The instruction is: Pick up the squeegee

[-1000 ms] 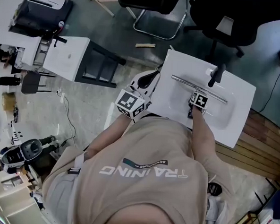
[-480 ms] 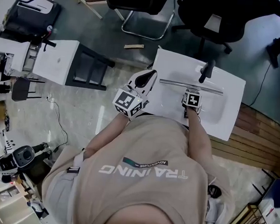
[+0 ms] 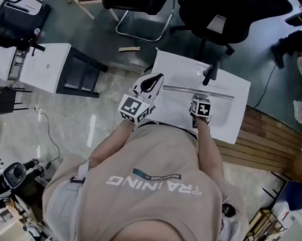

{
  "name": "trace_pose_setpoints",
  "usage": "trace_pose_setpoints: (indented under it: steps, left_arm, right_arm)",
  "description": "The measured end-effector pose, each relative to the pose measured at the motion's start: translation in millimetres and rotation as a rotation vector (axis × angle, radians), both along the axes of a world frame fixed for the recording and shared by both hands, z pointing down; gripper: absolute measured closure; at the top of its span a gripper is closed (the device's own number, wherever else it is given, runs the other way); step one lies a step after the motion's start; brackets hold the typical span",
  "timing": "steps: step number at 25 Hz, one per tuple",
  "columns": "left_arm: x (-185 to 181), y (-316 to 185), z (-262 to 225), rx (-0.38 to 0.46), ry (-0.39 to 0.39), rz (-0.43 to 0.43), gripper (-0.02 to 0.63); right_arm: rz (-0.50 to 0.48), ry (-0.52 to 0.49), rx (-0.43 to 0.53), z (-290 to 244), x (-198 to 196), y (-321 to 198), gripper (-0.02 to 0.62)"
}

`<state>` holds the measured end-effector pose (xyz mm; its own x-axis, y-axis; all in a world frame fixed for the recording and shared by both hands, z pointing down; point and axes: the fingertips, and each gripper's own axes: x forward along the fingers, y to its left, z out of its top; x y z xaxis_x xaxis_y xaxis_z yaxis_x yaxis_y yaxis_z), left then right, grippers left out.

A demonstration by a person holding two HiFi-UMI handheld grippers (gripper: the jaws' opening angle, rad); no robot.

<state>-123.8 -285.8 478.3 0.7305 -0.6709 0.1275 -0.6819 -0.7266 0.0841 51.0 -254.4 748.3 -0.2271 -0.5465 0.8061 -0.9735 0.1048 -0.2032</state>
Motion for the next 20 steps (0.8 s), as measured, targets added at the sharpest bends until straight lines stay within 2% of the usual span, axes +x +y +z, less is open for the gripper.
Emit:
trace_pose_setpoints:
  steps: [5,10,20]
  left_arm:
    - [12.1,-3.1,5.1,-0.004,0.044,0.025,0.594]
    - [23.5,-6.9,11.3,-0.009,0.056,0.01,0.594]
    - [48.9,6.1,5.4,0.006,0.03,-0.011,0.594]
  right_arm:
    - [-0.003,0.022,0.037,-26.2,15.0,10.7,0.557]
    - [-0.004,0.006,0.079,-44.0,23.8,23.7,0.557]
    - [-0.029,-0.001,0.204,-102.7,56.4,30.5,0.557]
